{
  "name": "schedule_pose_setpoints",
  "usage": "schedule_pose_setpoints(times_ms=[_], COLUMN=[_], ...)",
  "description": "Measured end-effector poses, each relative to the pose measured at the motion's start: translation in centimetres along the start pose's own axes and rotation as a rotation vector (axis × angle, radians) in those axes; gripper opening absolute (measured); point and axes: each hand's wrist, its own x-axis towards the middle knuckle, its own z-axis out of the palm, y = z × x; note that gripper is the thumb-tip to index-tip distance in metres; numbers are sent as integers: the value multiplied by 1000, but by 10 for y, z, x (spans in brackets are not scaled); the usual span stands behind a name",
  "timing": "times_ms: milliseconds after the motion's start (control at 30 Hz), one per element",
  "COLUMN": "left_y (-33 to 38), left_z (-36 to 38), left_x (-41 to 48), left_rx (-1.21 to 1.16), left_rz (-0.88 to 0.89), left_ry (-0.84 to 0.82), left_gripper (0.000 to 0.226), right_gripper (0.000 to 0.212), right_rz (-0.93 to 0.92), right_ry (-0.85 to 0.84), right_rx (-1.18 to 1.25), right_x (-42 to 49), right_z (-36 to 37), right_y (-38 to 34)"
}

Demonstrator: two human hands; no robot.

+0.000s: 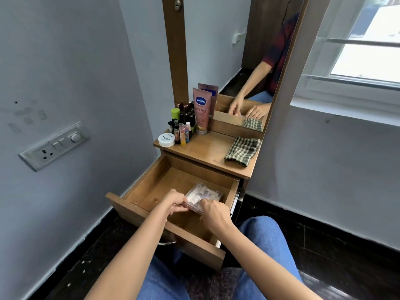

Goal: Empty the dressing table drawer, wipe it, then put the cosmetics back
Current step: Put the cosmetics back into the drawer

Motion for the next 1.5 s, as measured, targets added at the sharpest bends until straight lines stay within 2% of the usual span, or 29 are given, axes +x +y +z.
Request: schedule_pose_setpoints(times_ms=[67,133,233,400,500,633,733,767,867,967,1033,1100,1200,1367,1500], left_y=[-4,-8,-9,-6,-7,-8,1,8,41,83,107,125,140,146,143], left_z=[8,16,27,44,49,45,31,25,1,-23,-35,-43,-45,-41,-38], left_x=[4,8,11,14,16,16,11,8,-2,-8,-2,6,19,31,36], left_rx=[65,153,383,701,740,758,641,569,419,402,417,454,554,778,747], left_rz=[29,84,187,263,254,276,359,419,703,968,1043,1044,1044,1073,1085], left_ry=[15,70,179,298,344,284,325,370,538,694,720,700,678,700,701], left_gripper=[36,27,16,21,23,26,22,20,21,28,34,39,42,37,36], right_gripper=[30,31,31,30,31,37,33,29,33,35,37,43,51,50,47], right_rz=[35,48,55,106,140,171,162,157,101,105,129,168,206,184,155], right_ry=[-8,-14,-9,-31,-45,-79,-105,-56,278,532,641,685,656,618,611], right_rx=[-41,-73,-104,-123,-129,-165,-124,-64,184,525,667,738,784,759,755], right_x=[3,6,13,26,30,34,42,45,61,88,115,143,176,212,226], right_z=[0,1,1,-3,-2,1,-10,-19,-55,-98,-122,-141,-160,-165,-157], right_y=[4,4,6,10,8,6,8,9,19,29,37,43,47,47,41])
